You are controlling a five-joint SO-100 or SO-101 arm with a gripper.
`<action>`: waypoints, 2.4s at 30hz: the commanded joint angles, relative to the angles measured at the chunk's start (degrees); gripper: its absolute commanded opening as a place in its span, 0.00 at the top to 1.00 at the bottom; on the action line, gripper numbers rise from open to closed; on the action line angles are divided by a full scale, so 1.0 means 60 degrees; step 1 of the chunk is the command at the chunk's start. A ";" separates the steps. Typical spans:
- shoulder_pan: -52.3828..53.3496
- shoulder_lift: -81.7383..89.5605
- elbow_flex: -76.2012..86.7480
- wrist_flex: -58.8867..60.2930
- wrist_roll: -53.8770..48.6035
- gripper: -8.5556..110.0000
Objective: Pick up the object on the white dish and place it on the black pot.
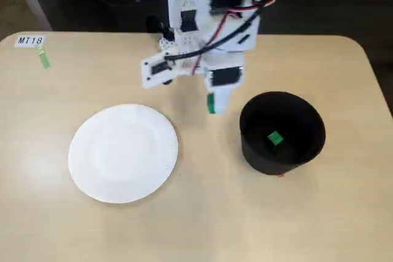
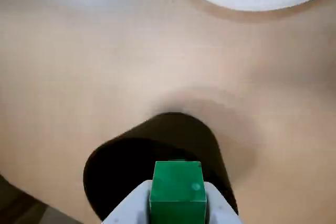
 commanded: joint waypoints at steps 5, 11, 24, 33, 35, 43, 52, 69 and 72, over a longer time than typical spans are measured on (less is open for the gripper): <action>-0.1465 -0.0132 -0.0176 -0.1304 0.0044 0.93; -0.2197 -0.0996 -0.0176 -0.1992 -0.0059 0.93; -0.2900 -0.3135 -0.0278 -0.2871 -0.0220 0.93; -0.3179 -0.3691 -0.0278 -0.3384 -0.0293 0.89; -0.3193 -0.3691 -0.0278 -0.3354 -0.0762 0.75; -0.2900 -0.3208 -0.0293 -0.3164 -0.1128 0.60; -0.1919 -0.1582 -0.0337 -0.2271 -0.0527 0.93; 0.1113 0.5698 0.2051 -0.1875 0.0615 0.93; 0.2051 0.7441 0.4146 -0.2402 0.0630 0.93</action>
